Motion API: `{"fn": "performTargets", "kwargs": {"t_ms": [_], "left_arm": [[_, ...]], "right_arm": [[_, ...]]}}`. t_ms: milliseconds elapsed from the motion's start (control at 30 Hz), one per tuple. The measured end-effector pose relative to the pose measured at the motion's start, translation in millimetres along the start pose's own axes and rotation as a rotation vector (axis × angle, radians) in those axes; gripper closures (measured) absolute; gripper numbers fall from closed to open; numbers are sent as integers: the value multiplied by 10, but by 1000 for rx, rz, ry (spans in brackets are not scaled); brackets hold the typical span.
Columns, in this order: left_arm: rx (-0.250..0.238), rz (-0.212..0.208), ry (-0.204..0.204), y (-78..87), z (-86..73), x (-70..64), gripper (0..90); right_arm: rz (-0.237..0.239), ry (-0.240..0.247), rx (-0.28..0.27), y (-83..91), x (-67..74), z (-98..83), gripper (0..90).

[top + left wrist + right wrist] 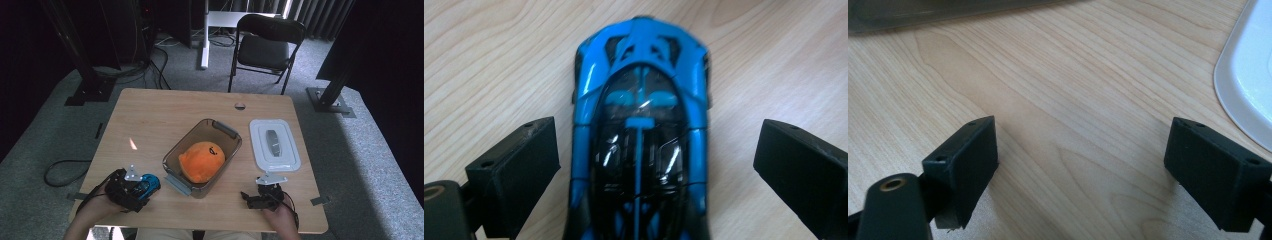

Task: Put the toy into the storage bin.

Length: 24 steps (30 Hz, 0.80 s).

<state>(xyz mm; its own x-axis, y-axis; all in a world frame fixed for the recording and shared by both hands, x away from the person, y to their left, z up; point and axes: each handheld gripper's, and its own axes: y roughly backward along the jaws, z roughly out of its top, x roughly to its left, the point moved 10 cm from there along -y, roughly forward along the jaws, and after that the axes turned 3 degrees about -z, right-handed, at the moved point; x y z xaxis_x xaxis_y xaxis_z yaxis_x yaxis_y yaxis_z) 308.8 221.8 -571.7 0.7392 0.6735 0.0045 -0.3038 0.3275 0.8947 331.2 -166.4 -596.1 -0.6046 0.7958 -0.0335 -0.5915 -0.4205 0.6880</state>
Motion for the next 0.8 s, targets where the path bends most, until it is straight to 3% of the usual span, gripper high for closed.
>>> {"fn": "performTargets", "kwargs": {"t_ms": [400,467,800], "left_arm": [[35,-1,21,-121,-111,35,71],[26,0,22,-129,-109,39,148],[5,-19,43,-152,-91,57,153]], "right_arm": [[0,-1,0,0,0,0,134],[0,0,0,0,0,0,134],[0,-1,0,0,0,0,135]]}}
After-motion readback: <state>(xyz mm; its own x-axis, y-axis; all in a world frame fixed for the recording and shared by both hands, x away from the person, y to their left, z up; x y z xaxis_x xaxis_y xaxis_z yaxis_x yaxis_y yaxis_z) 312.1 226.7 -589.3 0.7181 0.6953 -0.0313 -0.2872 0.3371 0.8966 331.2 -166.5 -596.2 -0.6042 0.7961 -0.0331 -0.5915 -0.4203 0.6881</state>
